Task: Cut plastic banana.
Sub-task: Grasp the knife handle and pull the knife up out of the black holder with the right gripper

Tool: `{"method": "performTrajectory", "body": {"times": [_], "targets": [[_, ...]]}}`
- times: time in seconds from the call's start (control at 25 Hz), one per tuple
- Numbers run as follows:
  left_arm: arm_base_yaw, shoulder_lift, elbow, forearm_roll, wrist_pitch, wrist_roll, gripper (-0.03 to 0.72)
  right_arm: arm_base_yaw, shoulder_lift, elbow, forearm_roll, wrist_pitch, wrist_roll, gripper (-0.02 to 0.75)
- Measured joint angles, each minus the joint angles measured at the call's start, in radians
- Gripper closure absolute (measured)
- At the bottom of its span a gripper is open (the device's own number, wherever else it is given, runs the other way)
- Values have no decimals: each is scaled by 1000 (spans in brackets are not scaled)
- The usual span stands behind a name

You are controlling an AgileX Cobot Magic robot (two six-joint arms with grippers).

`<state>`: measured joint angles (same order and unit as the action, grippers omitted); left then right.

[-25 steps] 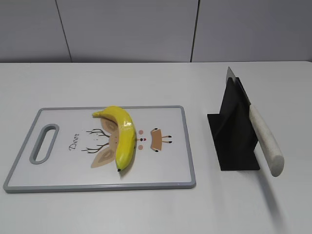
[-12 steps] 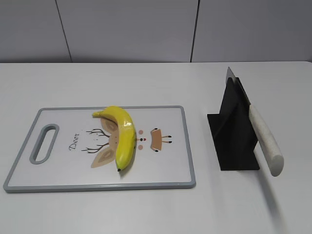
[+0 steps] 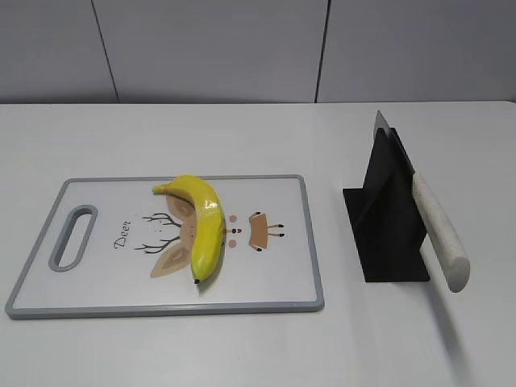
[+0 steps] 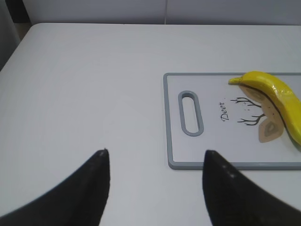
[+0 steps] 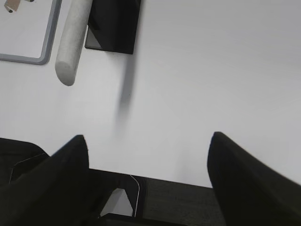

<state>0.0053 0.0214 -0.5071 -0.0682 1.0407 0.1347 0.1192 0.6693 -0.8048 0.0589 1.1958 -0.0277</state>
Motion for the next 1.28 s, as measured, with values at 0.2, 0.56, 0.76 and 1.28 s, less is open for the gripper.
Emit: {"method": "performTrajectory", "body": {"times": [0.2,0.56,0.76,1.28], "targets": [[0,0,0,0,0,0,94,18,144,-79,10,0,6,146],[0,0,0,0,0,0,95,203,369,-229,15,1,106,195],[0,0,0,0,0,0,97,298,507,-261,9,0,181,197],[0,0,0,0,0,0,97,311,811,-263,0,-56,271,198]]}}
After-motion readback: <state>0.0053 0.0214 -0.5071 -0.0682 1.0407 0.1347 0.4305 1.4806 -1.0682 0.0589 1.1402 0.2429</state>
